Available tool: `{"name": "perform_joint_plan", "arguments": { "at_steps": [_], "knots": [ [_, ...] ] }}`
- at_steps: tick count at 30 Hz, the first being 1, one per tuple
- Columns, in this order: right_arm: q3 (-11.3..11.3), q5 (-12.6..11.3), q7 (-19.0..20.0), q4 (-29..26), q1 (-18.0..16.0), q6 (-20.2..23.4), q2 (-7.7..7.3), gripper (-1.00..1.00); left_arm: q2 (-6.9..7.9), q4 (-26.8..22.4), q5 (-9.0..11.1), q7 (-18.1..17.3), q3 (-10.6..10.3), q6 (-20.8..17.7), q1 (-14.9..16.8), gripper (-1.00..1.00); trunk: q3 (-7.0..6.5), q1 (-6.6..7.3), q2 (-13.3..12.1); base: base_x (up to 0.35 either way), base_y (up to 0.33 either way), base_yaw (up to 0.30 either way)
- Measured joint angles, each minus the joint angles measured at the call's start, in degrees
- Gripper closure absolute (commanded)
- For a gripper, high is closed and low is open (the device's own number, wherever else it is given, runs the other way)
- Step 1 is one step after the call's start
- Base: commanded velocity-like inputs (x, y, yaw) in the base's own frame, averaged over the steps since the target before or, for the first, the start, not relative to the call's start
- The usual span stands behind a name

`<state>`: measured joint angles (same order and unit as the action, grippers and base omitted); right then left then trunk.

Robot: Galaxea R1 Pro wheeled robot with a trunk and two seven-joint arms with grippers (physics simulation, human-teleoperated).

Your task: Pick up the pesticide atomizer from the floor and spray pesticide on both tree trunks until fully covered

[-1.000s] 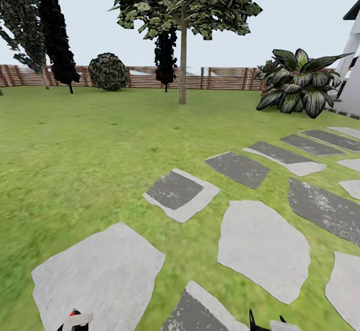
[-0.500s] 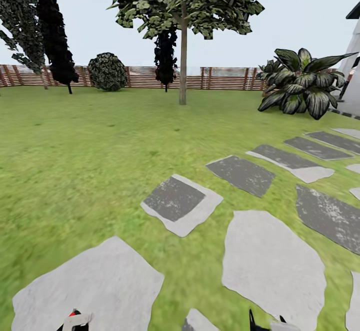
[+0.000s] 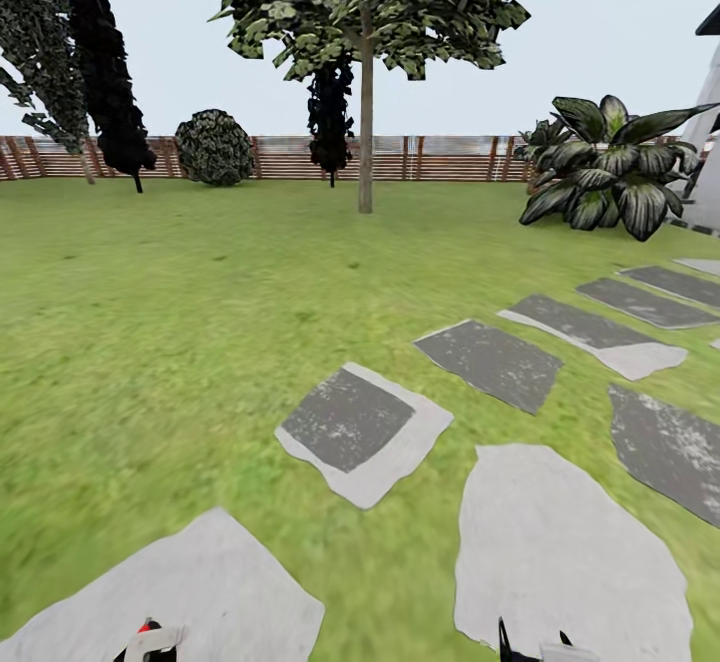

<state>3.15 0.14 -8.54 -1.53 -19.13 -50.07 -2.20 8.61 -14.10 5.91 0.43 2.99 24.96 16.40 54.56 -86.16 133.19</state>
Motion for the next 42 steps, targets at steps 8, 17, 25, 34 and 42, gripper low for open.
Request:
{"name": "perform_joint_plan", "arguments": {
  "at_steps": [8,17,25,34,42],
  "knots": [
    [0.0,0.0,-0.03,0.0,0.0,-0.02,0.0,-1.0,-0.04,0.0,0.01,0.0,-0.01,0.0,0.0,1.0,0.0,0.0,0.0,0.341,0.0,0.0],
    [0.0,0.0,0.0,0.0,0.0,-0.01,0.0,-1.0,-0.01,0.0,0.02,0.0,0.0,0.0,0.0,1.0,0.0,0.0,0.0,0.341,0.0,0.0],
    [0.0,0.0,0.01,0.0,0.0,-0.01,0.0,-1.0,-0.1,0.0,0.0,0.0,-0.02,0.04,0.0,1.0,0.0,0.0,0.0,0.341,0.0,0.0],
    [0.0,0.0,0.0,0.0,0.0,-0.02,0.0,-1.0,-0.13,0.0,0.02,0.0,0.0,0.06,0.0,1.0,0.0,0.0,0.0,0.341,0.0,0.0],
    [0.02,-0.02,-0.04,0.0,0.0,-0.02,0.0,-1.0,-0.09,0.0,-0.02,0.0,-0.02,0.0,0.0,1.0,0.0,-0.01,-0.01,0.341,0.0,0.0]
  ]
}}
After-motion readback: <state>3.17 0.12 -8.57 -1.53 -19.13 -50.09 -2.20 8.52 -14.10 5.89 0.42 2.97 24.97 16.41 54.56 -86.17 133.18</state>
